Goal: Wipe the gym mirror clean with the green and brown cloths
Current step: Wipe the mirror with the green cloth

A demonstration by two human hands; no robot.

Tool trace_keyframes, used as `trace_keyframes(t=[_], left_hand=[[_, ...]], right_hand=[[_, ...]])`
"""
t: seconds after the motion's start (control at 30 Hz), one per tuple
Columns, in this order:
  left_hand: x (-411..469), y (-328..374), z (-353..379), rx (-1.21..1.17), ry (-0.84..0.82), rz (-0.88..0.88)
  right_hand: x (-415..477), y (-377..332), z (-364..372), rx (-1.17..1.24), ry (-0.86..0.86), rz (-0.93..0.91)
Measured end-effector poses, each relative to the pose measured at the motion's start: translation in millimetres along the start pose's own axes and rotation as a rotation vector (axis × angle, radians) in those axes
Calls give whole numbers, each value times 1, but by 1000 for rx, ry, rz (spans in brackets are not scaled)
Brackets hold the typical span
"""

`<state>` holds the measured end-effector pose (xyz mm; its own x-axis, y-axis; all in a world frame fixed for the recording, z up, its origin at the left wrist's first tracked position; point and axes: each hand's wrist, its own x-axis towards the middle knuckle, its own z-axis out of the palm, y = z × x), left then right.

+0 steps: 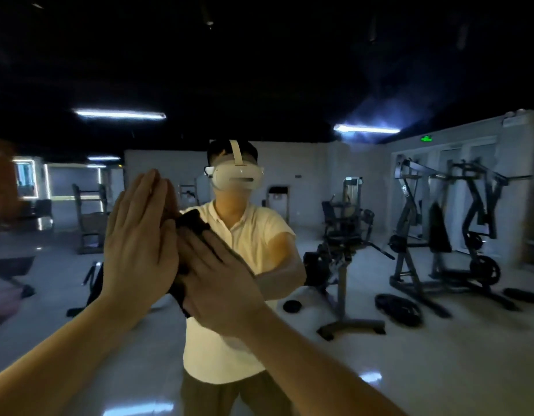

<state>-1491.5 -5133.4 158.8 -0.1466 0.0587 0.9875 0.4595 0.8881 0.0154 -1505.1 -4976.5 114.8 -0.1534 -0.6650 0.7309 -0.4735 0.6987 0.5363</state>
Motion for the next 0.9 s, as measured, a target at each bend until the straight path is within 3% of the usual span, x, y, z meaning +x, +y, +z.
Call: trace_keyframes(t=[0.07, 0.17, 0.27, 0.37, 0.43, 0.5, 0.57, 0.63, 0.73, 0.8, 0.9], left_hand=[[-9, 13, 10, -10, 13, 24], [-15, 27, 29, 105, -3, 69], [-18, 27, 41, 242, -36, 63], [-17, 24, 43, 256, -33, 75], [-17, 24, 40, 241, -47, 74], [-18, 23, 33, 223, -78, 89], [-17, 19, 21, 184, -122, 109], [-19, 16, 10, 137, -170, 107], [-32, 17, -1, 97, -195, 87], [-47, 19, 0, 90, -213, 84], [-71, 29, 11, 127, -237, 104]], right_hand=[[-23, 33, -13, -129, -35, 53], [-59, 102, -44, -301, -42, 301], [-95, 158, -63, -245, 131, 587], [-96, 157, -52, -195, 219, 929], [-75, 121, -39, -140, 258, 1020], [-56, 72, -23, -101, 263, 869], [-45, 20, -6, 13, 220, 578], [-48, -20, 11, 130, 64, 278], [-77, -31, 28, 18, -115, -18], [-100, -8, 21, -72, -125, -25], [-146, 48, -2, -228, -76, 200]])
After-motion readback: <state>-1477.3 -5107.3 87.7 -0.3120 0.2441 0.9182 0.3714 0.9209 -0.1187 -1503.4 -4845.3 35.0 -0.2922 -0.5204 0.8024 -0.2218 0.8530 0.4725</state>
